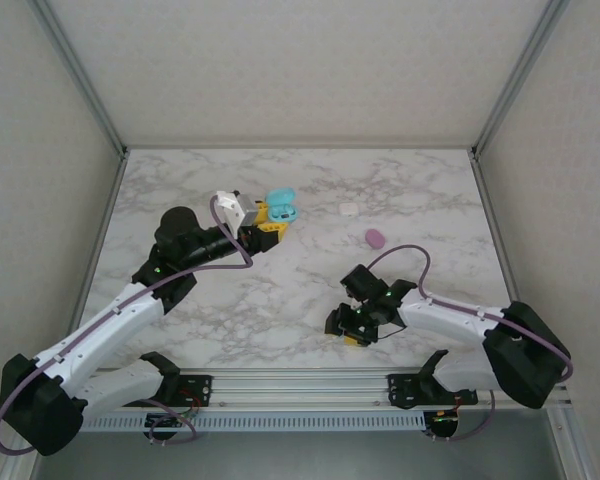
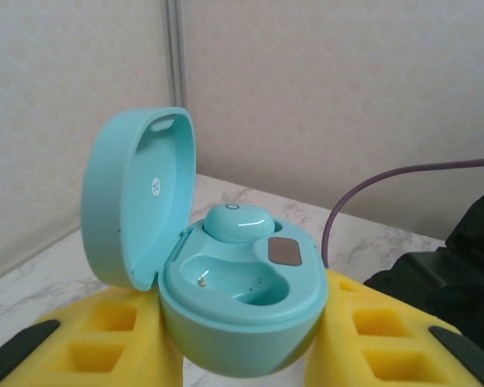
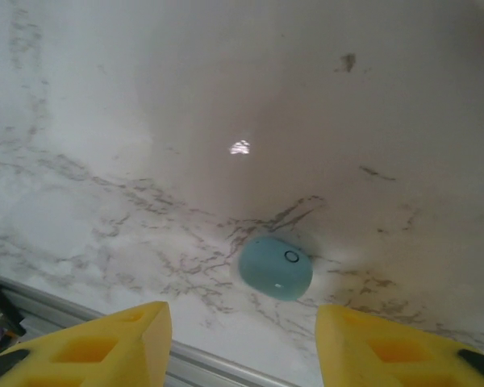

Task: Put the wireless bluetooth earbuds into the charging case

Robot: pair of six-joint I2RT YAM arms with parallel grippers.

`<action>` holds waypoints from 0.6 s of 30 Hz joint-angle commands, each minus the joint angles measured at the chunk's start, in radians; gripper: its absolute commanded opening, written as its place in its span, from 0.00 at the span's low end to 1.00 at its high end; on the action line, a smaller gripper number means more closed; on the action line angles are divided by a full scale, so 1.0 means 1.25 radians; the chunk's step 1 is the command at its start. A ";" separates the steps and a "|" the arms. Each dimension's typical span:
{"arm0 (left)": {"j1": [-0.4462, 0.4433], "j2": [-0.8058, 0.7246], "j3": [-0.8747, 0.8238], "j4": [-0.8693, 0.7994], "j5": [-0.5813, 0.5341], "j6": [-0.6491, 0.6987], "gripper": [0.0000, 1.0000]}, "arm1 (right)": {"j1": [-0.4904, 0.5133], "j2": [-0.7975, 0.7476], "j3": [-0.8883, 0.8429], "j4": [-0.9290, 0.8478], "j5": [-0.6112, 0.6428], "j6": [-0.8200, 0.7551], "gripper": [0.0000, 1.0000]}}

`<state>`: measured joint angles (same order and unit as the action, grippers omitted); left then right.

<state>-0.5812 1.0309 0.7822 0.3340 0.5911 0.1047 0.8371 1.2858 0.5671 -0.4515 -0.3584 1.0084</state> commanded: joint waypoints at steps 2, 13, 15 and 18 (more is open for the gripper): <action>-0.007 0.000 0.009 -0.006 -0.005 0.011 0.20 | 0.019 0.034 0.031 -0.015 0.042 0.020 0.51; -0.007 0.010 0.012 -0.007 -0.006 0.017 0.20 | 0.020 0.091 0.090 -0.009 0.074 -0.020 0.42; -0.008 0.012 0.012 -0.007 -0.005 0.018 0.20 | 0.020 0.103 0.104 -0.013 0.084 -0.027 0.42; -0.008 0.013 0.012 -0.008 -0.005 0.017 0.20 | 0.020 0.124 0.126 -0.017 0.088 -0.050 0.42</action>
<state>-0.5812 1.0435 0.7826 0.3161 0.5907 0.1097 0.8516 1.4170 0.6868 -0.4568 -0.2802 0.9833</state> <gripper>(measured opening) 0.351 0.420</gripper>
